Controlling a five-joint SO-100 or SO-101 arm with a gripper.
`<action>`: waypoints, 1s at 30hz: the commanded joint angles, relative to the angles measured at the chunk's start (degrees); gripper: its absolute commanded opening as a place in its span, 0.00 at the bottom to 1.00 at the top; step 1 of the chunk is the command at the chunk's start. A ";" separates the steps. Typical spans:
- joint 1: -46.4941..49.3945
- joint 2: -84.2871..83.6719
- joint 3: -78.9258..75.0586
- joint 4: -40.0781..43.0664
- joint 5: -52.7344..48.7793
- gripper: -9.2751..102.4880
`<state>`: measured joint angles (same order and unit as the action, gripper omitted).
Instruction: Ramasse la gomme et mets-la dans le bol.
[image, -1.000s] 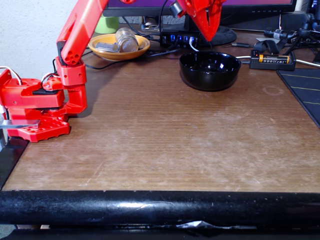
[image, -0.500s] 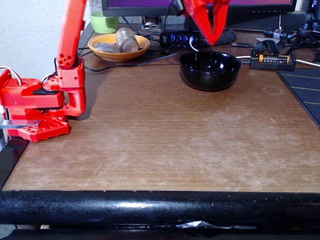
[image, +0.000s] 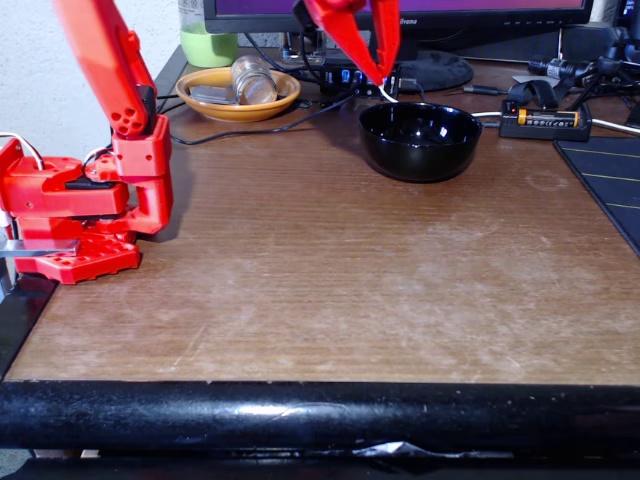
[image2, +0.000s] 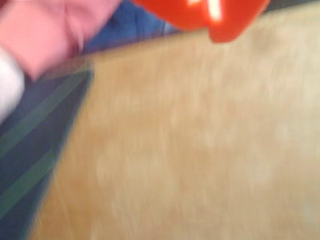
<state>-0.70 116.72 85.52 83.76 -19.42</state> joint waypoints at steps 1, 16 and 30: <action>2.37 11.07 4.48 -3.25 0.44 0.03; 9.23 40.52 41.13 -11.07 -4.66 0.03; 11.60 63.46 66.97 -16.00 -2.81 0.03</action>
<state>10.90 172.71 148.97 69.35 -24.61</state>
